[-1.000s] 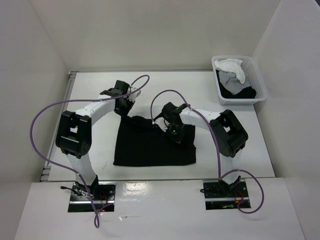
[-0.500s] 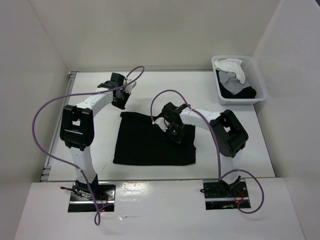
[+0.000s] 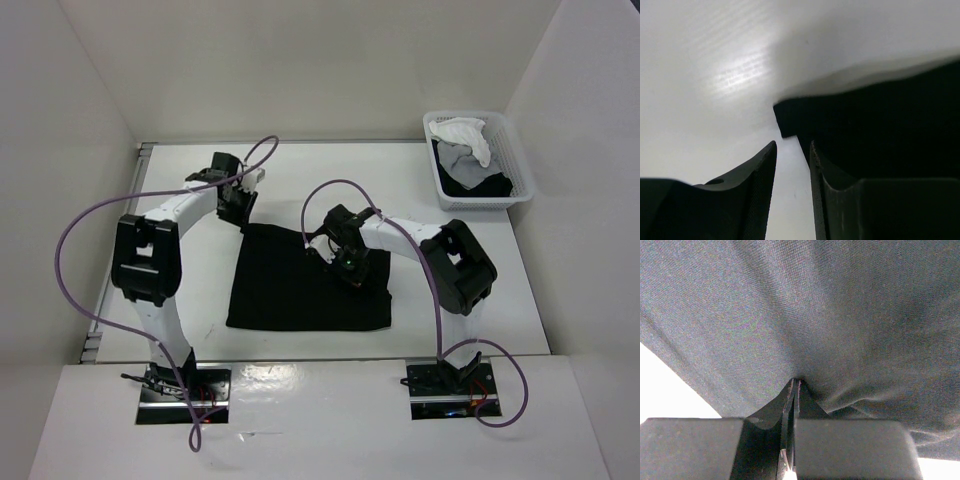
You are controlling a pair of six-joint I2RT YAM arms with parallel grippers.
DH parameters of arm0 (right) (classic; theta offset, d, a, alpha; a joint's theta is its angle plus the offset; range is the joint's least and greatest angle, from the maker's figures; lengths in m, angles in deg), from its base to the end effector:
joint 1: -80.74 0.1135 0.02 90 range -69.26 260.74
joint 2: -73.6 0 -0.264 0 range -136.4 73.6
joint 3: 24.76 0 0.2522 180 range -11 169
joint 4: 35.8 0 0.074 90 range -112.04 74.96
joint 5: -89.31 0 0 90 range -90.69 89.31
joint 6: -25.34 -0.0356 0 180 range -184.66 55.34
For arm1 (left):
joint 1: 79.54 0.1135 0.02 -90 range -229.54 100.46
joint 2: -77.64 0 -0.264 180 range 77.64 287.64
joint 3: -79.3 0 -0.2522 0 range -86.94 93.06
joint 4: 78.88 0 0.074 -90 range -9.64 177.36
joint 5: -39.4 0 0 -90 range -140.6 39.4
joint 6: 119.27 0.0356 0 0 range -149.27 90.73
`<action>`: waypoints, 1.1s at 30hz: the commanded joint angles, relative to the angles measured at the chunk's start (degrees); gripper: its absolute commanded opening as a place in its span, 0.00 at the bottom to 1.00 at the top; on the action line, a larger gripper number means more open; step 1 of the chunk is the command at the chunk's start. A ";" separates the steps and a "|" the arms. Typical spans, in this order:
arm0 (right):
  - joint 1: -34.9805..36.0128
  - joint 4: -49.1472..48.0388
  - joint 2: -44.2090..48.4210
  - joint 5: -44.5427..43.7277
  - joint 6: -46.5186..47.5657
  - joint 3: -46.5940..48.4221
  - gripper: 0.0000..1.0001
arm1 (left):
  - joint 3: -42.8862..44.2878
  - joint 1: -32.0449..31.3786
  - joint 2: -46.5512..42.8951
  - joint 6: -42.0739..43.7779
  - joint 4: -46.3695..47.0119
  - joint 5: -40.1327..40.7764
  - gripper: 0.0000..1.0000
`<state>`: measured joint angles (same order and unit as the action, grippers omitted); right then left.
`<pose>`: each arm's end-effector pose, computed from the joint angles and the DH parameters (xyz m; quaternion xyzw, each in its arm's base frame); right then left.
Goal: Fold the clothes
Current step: Fold the tank top
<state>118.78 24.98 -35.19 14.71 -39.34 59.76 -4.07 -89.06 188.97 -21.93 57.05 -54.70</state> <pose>0.2653 0.2196 0.1518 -0.5249 0.8395 0.1378 0.0277 0.4106 -0.0714 0.2018 0.1506 0.9507 -0.0396 0.2683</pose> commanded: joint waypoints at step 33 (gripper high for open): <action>0.10 -1.67 -2.13 -1.07 -0.10 -1.59 0.00 | 2.12 -2.52 3.54 2.86 -0.11 -9.26 0.06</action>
<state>118.76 25.31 -35.50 14.67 -39.58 60.13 -4.03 -91.59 190.98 -18.74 56.18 -63.92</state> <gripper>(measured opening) 0.008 0.057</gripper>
